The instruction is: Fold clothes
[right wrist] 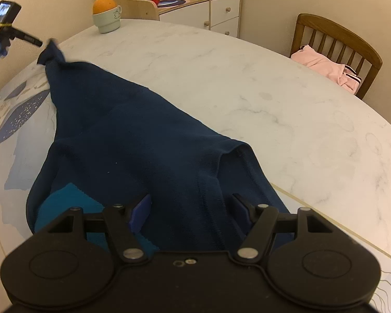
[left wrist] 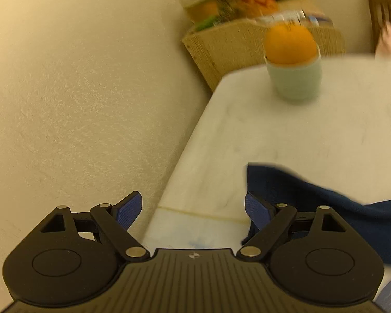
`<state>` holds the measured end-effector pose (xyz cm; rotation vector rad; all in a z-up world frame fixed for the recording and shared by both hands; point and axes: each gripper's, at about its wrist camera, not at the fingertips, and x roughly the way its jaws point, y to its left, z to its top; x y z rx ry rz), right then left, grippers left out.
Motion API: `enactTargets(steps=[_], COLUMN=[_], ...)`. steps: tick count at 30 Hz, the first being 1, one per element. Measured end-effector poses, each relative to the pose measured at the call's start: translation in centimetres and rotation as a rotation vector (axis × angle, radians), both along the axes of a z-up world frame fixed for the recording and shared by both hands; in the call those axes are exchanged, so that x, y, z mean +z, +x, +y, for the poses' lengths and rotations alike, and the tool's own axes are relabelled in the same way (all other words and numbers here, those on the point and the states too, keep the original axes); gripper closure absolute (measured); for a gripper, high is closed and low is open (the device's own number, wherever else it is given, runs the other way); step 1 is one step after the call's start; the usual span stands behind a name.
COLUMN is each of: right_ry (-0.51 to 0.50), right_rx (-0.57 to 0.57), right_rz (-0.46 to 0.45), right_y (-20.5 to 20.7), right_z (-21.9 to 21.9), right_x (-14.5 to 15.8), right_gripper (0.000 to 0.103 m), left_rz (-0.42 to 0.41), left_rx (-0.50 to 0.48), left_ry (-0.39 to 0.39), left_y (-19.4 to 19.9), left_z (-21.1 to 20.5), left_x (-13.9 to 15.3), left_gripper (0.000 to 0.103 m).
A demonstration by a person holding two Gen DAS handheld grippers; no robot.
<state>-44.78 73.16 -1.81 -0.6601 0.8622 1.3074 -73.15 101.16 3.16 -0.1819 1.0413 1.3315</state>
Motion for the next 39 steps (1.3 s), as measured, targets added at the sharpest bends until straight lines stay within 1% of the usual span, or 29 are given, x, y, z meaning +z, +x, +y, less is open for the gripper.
enactTargets(steps=[1, 3, 6, 7, 9, 11, 12, 14, 16, 19, 21, 24, 26, 28, 31, 34, 35, 39], right_ry=[-0.001, 0.0, 0.001, 0.002, 0.003, 0.007, 0.011, 0.02, 0.03, 0.034, 0.035, 0.022, 0.002, -0.007, -0.021, -0.042, -0.051, -0.059], right_rx=[-0.001, -0.003, -0.008, -0.01, -0.014, -0.023, -0.03, -0.054, -0.084, -0.133, -0.171, -0.256, -0.32, -0.351, -0.397, -0.398, -0.397, -0.378], right_rz=[0.002, 0.006, 0.013, 0.014, 0.017, 0.021, 0.023, 0.024, 0.02, 0.017, -0.007, -0.039, -0.054, -0.041, -0.022, -0.021, -0.024, -0.009], right_y=[0.0, 0.0, 0.1, 0.1, 0.2, 0.3, 0.5, 1.0, 1.6, 3.0, 3.9, 5.9, 7.3, 8.0, 9.1, 8.9, 8.8, 9.2], right_z=[0.0, -0.1, -0.2, -0.2, -0.3, -0.4, -0.6, -1.2, -2.1, -3.9, -5.6, -9.1, -11.4, -13.1, -15.5, -16.5, -16.6, -16.8], right_x=[0.0, 0.0, -0.1, -0.1, -0.1, 0.0, 0.2, 0.6, 1.0, 1.7, 2.3, 3.0, 3.2, 3.0, 2.8, 1.7, 1.2, -0.2], right_gripper=[0.0, 0.0, 0.0, 0.0, 0.0, 0.0, 0.0, 0.0, 0.0, 0.0, 0.0, 0.0, 0.0, 0.0, 0.0, 0.0, 0.0, 0.0], left_rz=[-0.03, -0.043, -0.038, -0.037, -0.069, -0.106, -0.118, -0.114, -0.074, -0.013, 0.021, 0.048, 0.047, 0.047, -0.01, -0.117, -0.152, -0.225], left_rx=[-0.021, -0.087, -0.121, -0.106, -0.067, -0.035, -0.028, -0.016, -0.021, -0.036, -0.025, 0.02, 0.045, 0.025, -0.039, -0.117, -0.152, -0.282], left_ry=[-0.012, -0.051, -0.129, -0.149, -0.207, -0.233, -0.235, -0.23, -0.22, -0.181, -0.157, -0.146, -0.162, -0.17, -0.165, -0.186, -0.201, -0.274], left_y=[0.1, 0.7, 1.1, 1.1, 0.8, 0.5, 0.6, 0.9, 1.5, 2.1, 2.0, 1.2, 0.7, 0.8, 1.7, 3.2, 3.9, 6.9], left_z=[-0.1, -0.6, -0.6, -0.3, 0.4, 0.1, 0.1, -0.2, -0.5, -1.0, -1.4, -1.1, -1.0, -1.7, -4.5, -8.4, -9.9, -16.4], left_x=[0.2, -0.2, -1.8, -2.5, -3.7, -4.3, -4.5, -4.9, -5.5, -5.9, -6.0, -5.9, -5.7, -5.3, -3.7, -1.9, -1.4, -0.9], left_gripper=[0.017, 0.017, 0.016, 0.016, 0.016, 0.016, 0.016, 0.016, 0.016, 0.016, 0.015, 0.015, 0.015, 0.016, 0.016, 0.016, 0.016, 0.016])
